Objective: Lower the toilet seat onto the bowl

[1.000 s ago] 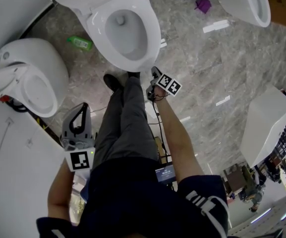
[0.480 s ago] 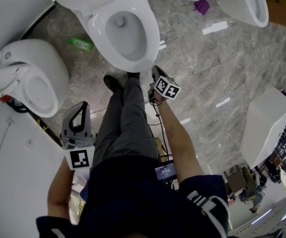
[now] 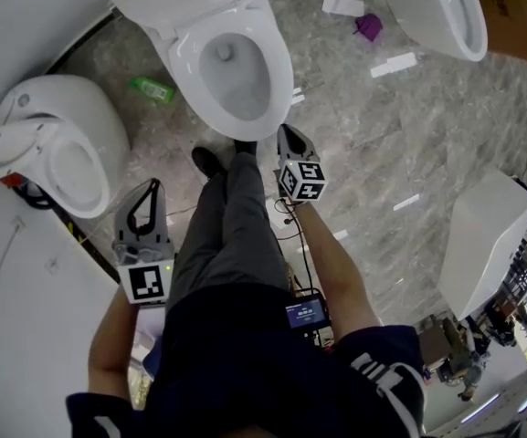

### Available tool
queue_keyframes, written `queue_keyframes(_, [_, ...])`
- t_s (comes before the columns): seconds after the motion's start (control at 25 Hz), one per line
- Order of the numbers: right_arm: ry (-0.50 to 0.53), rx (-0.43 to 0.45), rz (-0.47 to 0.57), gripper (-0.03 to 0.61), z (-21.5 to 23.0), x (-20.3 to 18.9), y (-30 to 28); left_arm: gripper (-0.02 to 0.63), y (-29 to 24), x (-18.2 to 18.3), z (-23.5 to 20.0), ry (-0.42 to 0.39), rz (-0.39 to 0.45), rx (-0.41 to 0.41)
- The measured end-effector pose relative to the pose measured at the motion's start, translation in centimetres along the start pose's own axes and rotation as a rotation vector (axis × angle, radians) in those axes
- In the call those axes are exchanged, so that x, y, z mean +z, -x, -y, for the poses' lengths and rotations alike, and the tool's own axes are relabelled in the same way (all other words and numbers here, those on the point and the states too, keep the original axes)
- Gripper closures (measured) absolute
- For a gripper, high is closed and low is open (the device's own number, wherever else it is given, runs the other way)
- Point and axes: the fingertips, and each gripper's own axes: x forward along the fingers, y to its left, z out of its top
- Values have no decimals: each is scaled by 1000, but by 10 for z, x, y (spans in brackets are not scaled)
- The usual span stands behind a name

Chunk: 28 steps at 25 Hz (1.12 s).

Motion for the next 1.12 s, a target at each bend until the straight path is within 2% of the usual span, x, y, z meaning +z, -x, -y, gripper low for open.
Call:
queue_keyframes(0.24, [191,34,55,558,-28,33,16,586,6,7,-4,-35,-6,7])
queue_keyframes(0.48, [340,67,123,558,-59,70,37,586,14,18,-13,-26,18,39])
queue_keyframes(0.68, [405,105,172,558,-88,102,61,586,22,29,-21,-21,48,69])
queue_keyframes(0.84, [446,141,223,558,-114,130,87,586,32,44,-26,6,106,104])
queue_keyframes(1.0, [494,182,344,558,-146,169,122,586,48,61,-30,35,149,136])
queue_keyframes(1.12, [484,203,397,558,-165,194,154,586,67,81,-36,64,216,175])
